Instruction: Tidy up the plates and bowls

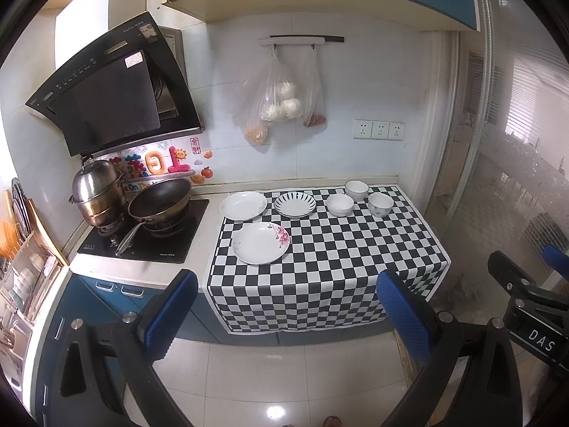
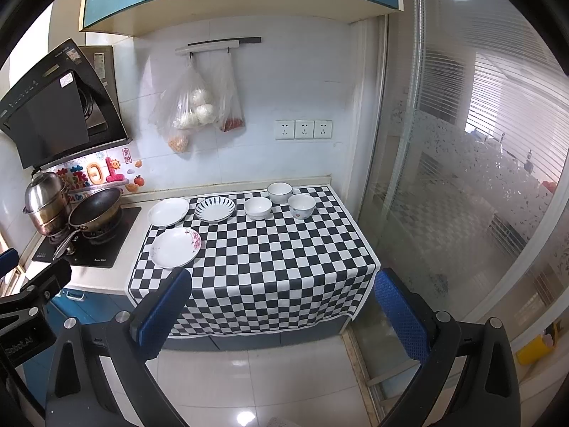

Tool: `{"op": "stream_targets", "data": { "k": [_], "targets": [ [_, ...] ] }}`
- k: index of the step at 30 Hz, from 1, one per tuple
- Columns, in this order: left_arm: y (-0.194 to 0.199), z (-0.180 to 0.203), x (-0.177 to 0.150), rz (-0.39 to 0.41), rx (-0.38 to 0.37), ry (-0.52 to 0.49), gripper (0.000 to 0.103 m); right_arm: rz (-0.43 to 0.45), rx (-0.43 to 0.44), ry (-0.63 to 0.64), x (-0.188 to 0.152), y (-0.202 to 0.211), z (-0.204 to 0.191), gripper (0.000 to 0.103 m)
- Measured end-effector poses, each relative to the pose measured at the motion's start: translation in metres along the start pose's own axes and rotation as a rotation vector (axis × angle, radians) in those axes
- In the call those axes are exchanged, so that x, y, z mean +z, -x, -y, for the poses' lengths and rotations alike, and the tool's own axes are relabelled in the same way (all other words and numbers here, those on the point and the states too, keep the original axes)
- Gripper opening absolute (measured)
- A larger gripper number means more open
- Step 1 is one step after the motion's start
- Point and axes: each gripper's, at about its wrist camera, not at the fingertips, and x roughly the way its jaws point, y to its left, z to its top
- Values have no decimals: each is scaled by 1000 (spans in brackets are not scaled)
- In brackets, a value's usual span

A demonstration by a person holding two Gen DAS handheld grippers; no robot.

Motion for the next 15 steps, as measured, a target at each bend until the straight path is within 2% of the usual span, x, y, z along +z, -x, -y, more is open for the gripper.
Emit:
{"op": "stream_targets", "data": {
  "k": [15],
  "targets": [
    [4, -1, -4, 0, 9, 3, 103, 0, 2, 6, 1, 3, -2, 103]
  ]
}}
